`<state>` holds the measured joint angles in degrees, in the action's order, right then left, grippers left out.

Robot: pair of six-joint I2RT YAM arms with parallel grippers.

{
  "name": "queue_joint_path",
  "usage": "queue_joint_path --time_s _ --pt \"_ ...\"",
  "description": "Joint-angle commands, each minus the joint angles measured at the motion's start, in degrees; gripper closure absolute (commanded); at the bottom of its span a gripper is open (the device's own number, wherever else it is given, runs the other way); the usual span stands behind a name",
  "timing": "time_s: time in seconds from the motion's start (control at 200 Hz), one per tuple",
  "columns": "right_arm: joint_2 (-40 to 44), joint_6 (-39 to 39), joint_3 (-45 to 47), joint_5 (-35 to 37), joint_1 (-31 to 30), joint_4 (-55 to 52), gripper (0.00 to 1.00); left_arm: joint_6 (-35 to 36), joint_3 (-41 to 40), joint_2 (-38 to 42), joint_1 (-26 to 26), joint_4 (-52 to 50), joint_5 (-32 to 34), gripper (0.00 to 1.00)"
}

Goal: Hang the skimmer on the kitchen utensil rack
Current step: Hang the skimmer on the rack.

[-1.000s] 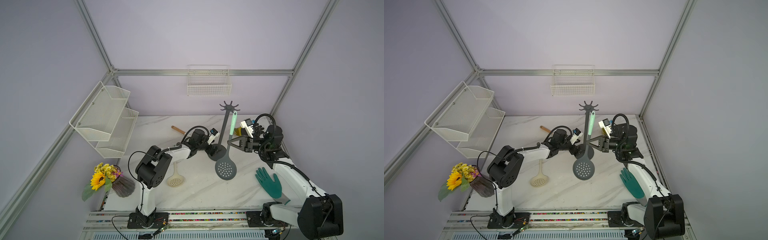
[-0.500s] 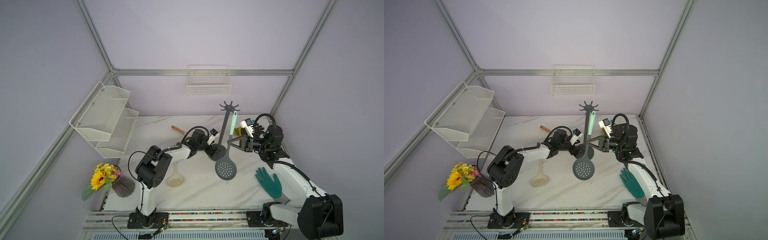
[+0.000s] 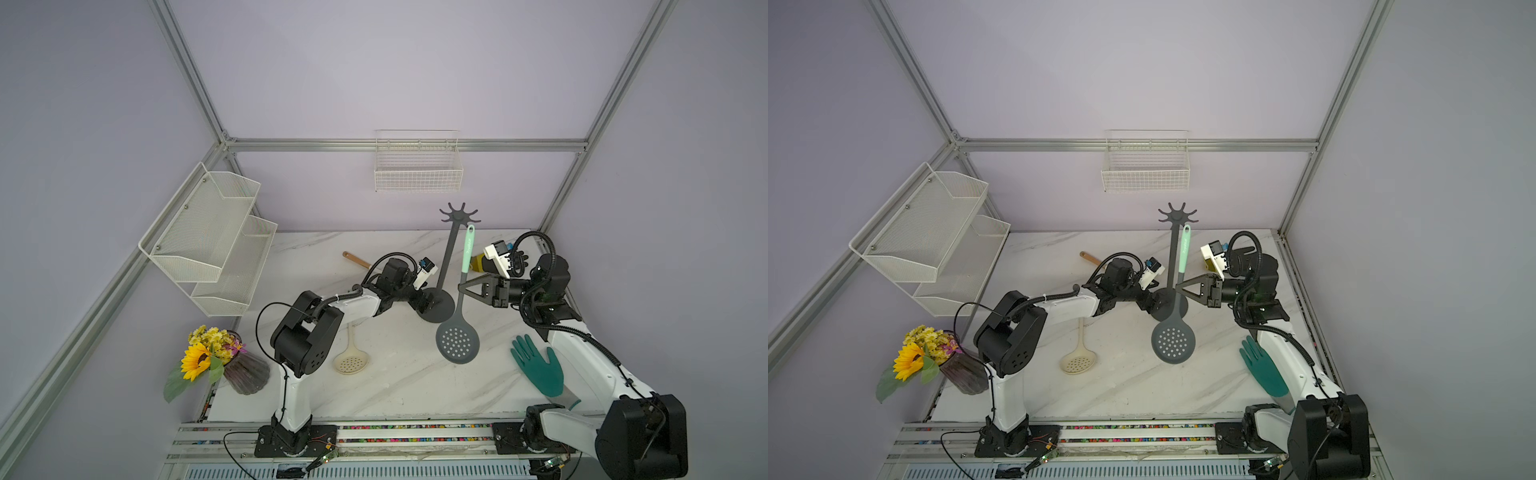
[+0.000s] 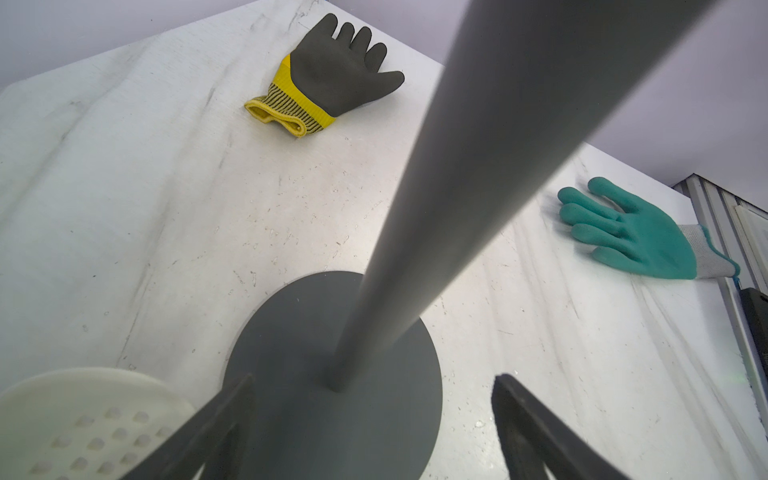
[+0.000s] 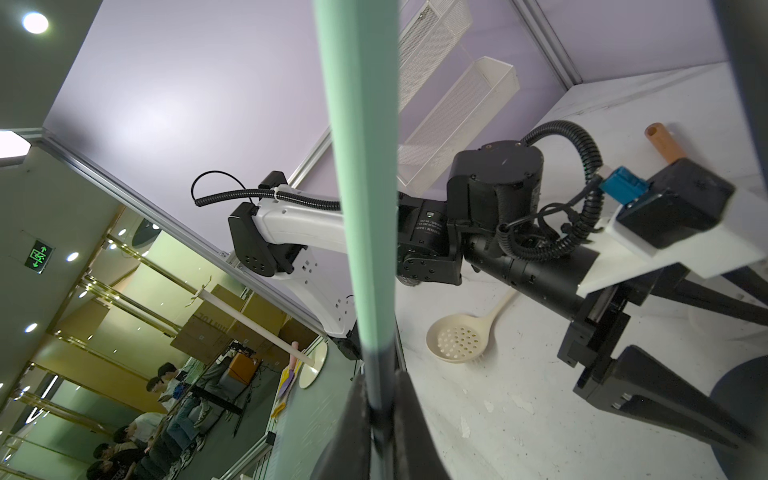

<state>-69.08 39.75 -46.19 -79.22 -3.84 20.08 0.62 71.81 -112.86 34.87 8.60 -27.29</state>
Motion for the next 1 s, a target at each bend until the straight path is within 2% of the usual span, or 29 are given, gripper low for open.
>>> queue_joint_path --time_s 0.0,0.09,0.295,0.52,0.635,0.995 --pt "-2.95 2.98 -0.21 0.13 0.50 1.52 1.00 0.76 2.54 0.49 -0.45 -0.11 -1.50 0.10" --pt "-5.16 6.66 -0.33 -0.49 0.51 6.38 0.99 0.94 2.46 0.74 -0.50 -0.35 -1.60 0.10" --pt "-7.25 7.48 -2.47 -0.07 0.50 8.47 0.92 1.13 2.02 0.84 -0.51 -0.87 -2.07 0.10" --pt "-9.13 6.87 -2.60 1.00 0.56 9.28 0.70 1.13 1.48 1.08 -0.47 -0.43 -2.06 0.10" --pt "-9.14 5.33 -1.82 2.37 0.72 9.36 0.63 1.13 1.67 0.99 -0.51 -0.69 -2.24 0.10" --pt "-12.15 4.42 -5.79 3.76 0.94 10.29 0.53 1.22 1.49 1.45 -0.48 -1.37 -2.18 0.10"
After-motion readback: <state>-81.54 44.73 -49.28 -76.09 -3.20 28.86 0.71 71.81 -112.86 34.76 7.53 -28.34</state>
